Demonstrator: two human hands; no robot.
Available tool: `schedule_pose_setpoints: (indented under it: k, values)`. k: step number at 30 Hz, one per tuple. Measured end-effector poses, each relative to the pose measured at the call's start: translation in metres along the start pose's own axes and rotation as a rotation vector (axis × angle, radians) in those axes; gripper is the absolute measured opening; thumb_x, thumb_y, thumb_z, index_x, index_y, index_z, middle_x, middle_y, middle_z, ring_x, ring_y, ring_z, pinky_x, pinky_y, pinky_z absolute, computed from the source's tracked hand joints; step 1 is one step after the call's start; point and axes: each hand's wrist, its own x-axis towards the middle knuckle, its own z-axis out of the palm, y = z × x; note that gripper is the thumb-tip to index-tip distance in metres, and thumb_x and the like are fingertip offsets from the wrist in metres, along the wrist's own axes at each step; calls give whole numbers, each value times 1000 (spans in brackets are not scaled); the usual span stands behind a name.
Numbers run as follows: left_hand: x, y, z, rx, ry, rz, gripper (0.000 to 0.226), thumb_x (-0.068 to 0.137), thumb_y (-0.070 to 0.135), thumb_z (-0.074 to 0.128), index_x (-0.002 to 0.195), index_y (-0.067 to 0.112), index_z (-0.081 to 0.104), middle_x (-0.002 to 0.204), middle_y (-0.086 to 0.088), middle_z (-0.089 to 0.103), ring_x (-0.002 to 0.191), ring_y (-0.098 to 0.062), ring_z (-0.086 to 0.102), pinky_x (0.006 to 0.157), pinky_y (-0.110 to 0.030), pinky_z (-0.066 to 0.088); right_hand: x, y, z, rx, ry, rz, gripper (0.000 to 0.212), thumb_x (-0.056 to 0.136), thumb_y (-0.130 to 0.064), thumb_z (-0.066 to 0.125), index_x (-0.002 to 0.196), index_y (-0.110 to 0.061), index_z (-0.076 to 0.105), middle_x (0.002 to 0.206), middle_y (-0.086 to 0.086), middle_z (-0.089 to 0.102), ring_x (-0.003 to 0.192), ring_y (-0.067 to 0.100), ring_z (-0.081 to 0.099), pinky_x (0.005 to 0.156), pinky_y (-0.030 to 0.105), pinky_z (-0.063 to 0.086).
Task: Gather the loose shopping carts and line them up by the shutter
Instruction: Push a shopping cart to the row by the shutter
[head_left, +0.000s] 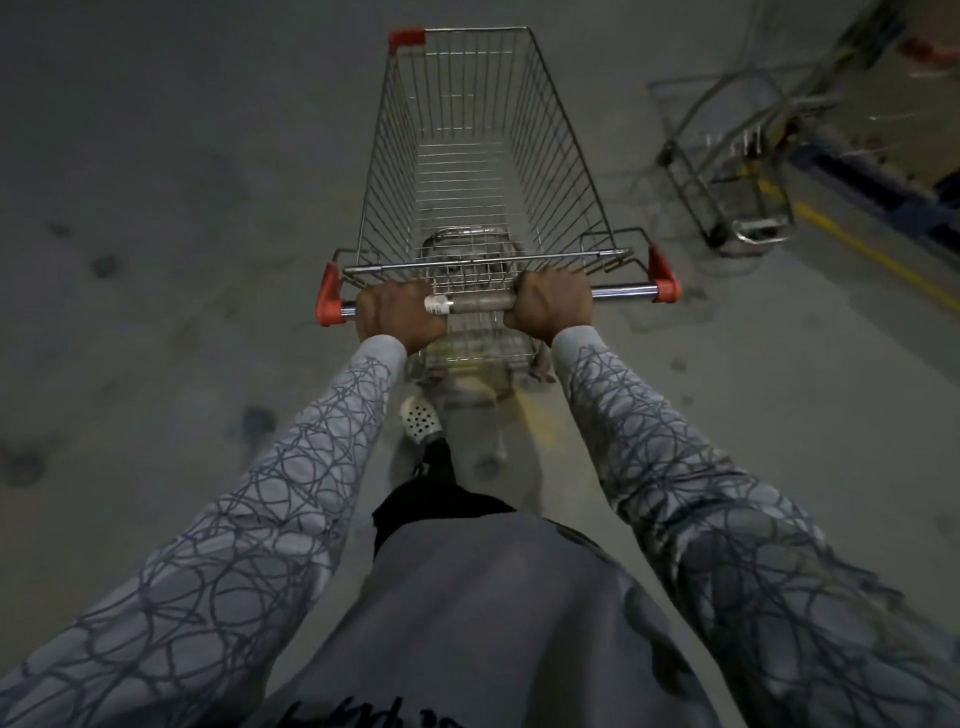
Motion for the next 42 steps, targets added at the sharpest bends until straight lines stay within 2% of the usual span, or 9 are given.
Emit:
schedule_pose_setpoints:
  k: [6,12,19,22,27,31,35,38,42]
  values:
    - [-22,-53,1,10,16,-182,35,78,52,55,86,21,70,85,-3,72,83,-30,69,75,-33,47,25,-56,-2,-34,15,-176,37,85,-47,60,103,-18,74,97,9,74,90,32,71,76,37,46]
    - [-35,-103,-2,51,-14,-352,47,76,65,57,87,22,72,88,-4,72,86,-31,69,75,-34,47,43,-115,-2,-40,28,-309,43,86,-52,61,113,-21,72,104,7,74,93,30,70,75,36,46]
    - [-42,-143,-10,20,-40,-459,39,76,56,61,84,20,72,89,-6,73,87,-32,69,77,-35,48,57,-160,-5,-71,31,-401,45,90,-50,58,118,-16,65,108,8,71,97,30,67,83,39,48]
    - [-38,-153,-13,23,-67,-460,34,75,53,62,79,20,67,90,-8,73,87,-32,69,75,-35,47,63,-169,-7,-77,33,-411,44,89,-49,57,118,-17,66,107,7,71,95,30,68,82,39,50]
    - [-10,-167,-26,29,-152,-449,50,76,56,65,100,13,70,106,-11,71,98,-33,67,83,-38,49,82,-178,-10,-68,32,-414,40,89,-49,57,110,-18,69,99,5,71,88,28,68,75,36,48]
    - [23,-178,-31,29,-192,-413,48,76,50,65,106,13,68,112,-11,70,105,-33,66,86,-39,48,107,-179,-16,-57,30,-393,41,90,-50,56,110,-16,68,98,5,71,87,28,68,75,36,49]
    - [77,-205,-46,-9,-343,-380,35,67,50,72,86,21,65,99,-3,70,99,-28,65,76,-35,42,144,-189,-25,-45,16,-375,39,92,-51,53,100,-16,68,85,2,64,74,24,57,73,34,50]
    - [132,-231,-57,-53,-429,-342,32,62,48,77,71,18,70,78,3,69,83,-23,66,70,-31,41,187,-202,-33,-36,35,-361,44,92,-54,52,105,-15,67,95,4,69,81,27,64,70,34,44]
    - [218,-261,-62,-37,-417,-285,31,61,40,76,79,17,66,82,-1,64,75,-23,58,64,-29,39,263,-216,-45,-29,35,-295,46,90,-54,53,110,-15,68,104,8,72,93,31,69,73,36,45]
